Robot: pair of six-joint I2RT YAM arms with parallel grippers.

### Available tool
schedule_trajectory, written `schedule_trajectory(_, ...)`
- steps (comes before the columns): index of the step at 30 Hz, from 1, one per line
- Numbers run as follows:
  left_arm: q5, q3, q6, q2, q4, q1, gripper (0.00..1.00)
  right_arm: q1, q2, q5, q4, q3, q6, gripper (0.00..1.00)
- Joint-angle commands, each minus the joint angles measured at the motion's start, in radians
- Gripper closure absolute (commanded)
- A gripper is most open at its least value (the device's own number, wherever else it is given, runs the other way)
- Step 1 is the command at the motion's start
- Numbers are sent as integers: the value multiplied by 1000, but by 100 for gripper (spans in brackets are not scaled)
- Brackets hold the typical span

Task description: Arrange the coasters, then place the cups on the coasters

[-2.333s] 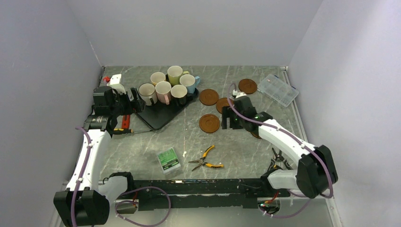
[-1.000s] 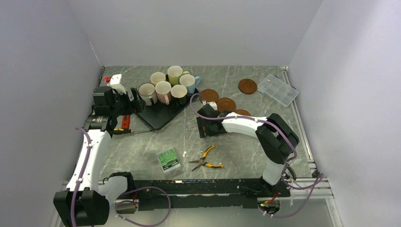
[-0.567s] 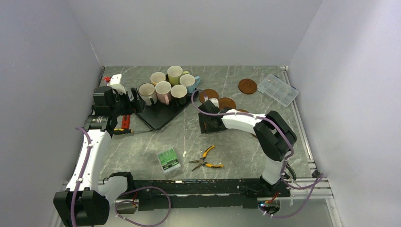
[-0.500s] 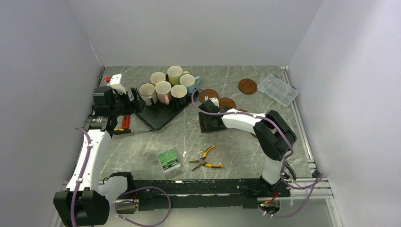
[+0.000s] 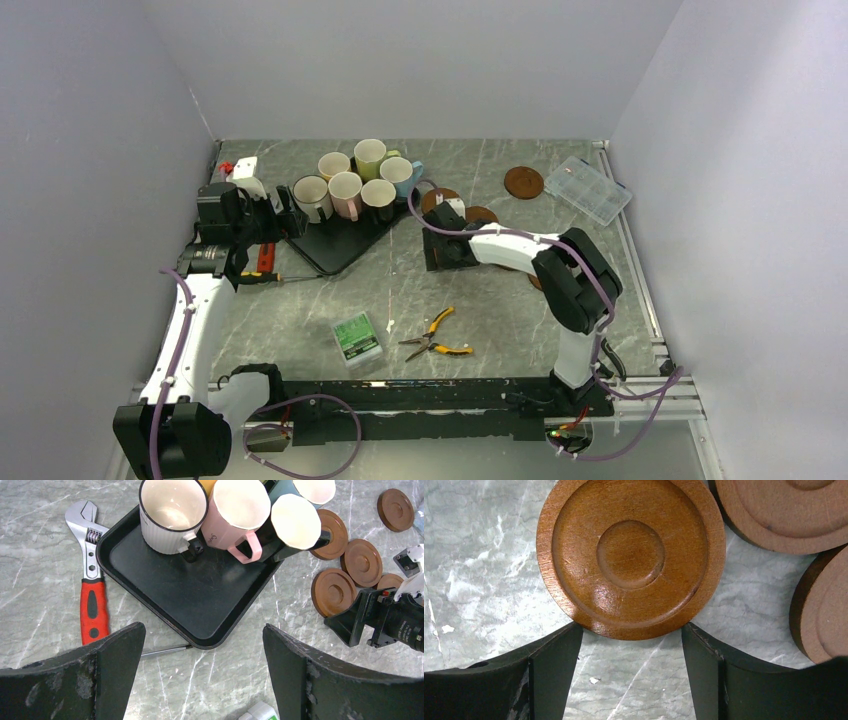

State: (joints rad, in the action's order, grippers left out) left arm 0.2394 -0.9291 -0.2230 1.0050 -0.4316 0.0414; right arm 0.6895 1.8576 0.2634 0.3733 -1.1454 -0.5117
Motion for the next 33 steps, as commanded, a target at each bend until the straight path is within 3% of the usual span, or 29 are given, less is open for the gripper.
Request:
schedule_trajectory(1,14,-5,11,-2,19,-4,6,-14,40,0,-22,-24,10,24)
schedule_trajectory(33,13,-7,11,3,19,-4,6,-28,84,-18,-49,-62,19,25)
